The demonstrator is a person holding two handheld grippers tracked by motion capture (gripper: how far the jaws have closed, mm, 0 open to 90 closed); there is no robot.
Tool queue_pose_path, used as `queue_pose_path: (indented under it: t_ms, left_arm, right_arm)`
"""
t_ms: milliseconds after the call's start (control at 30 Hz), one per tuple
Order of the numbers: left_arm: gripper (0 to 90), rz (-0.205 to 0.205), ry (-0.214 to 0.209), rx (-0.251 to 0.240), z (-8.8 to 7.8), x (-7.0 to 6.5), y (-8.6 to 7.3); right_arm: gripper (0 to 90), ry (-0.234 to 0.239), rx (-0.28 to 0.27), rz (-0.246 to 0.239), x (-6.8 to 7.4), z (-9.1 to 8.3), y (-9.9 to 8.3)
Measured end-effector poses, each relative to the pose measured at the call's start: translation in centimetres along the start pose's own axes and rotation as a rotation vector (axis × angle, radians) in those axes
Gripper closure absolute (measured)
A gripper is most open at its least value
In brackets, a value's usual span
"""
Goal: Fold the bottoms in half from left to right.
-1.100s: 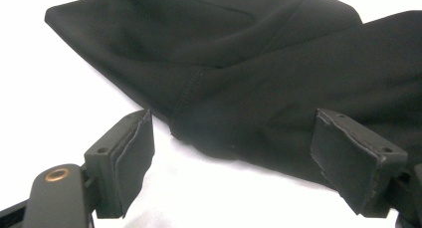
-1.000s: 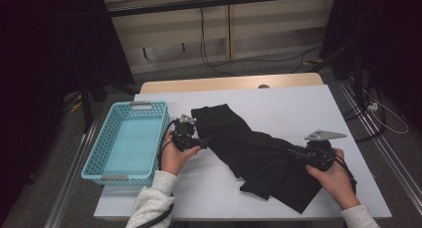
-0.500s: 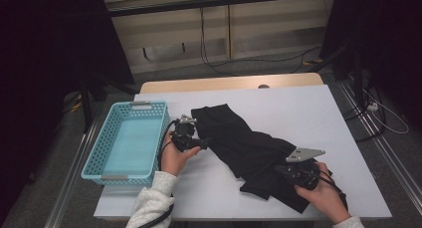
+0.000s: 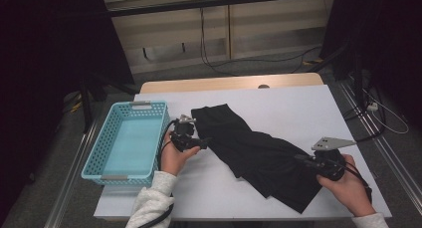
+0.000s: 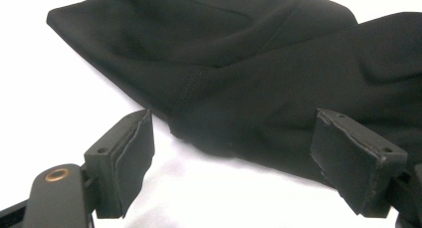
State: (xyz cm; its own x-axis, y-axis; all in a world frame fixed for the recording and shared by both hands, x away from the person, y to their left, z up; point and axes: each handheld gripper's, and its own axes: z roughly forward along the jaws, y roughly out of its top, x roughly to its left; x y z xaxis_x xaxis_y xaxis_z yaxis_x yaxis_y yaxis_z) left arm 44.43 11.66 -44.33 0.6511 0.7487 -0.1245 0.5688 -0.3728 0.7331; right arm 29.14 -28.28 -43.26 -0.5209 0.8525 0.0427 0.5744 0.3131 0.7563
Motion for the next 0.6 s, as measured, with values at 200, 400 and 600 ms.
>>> queue_pose_path:
  t_ms: [200,400,600]
  left_arm:
    - [17.8,0.003,0.005,0.000,-0.1,0.1,0.0]
    - [17.8,0.001,0.000,0.002,-0.1,0.1,0.0]
    - [17.8,0.002,-0.001,0.005,-0.1,0.2,0.0]
  right_arm:
    - [85.7,-0.082,0.013,0.046,-1.2,-0.4,-0.6]
    - [70.9,-0.102,0.014,0.099,-0.9,-0.2,-1.0]
    - [65.1,-0.068,0.071,0.135,-0.5,0.3,-2.4]
